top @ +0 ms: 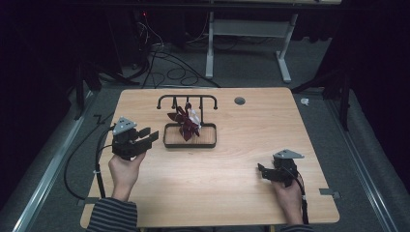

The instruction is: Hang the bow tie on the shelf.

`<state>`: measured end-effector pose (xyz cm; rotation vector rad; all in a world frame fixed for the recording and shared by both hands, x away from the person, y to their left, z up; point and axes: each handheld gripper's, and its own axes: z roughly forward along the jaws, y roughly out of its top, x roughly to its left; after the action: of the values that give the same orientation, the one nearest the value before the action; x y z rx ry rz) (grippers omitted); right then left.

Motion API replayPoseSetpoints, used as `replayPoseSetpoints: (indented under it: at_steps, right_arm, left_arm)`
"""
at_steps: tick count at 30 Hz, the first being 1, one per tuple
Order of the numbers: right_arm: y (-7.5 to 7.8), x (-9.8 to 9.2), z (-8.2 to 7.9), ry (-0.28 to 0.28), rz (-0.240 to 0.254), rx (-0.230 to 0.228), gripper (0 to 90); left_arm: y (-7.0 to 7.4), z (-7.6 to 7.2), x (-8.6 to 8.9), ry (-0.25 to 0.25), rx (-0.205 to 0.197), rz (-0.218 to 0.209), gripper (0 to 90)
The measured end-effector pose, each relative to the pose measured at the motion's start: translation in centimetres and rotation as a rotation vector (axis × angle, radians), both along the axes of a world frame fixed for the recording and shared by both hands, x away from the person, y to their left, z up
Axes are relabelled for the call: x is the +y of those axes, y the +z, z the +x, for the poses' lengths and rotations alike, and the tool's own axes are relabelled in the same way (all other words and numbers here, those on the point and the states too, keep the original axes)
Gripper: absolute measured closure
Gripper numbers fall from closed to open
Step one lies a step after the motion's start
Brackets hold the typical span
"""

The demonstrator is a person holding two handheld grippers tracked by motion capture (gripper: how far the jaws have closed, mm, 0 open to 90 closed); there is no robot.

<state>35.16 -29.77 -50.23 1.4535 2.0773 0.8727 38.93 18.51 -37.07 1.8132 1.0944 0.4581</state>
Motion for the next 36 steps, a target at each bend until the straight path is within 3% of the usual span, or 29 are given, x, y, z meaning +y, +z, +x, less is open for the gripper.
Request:
replayPoseSetpoints:
  at_steps: [36]
  right_arm:
    - [0.0, 0.0, 0.0, 0.001, -0.002, -0.001, 26.9]
  left_arm:
    - [-3.7, -1.3, 2.0, 0.055, 0.088, -0.046, 57.7]
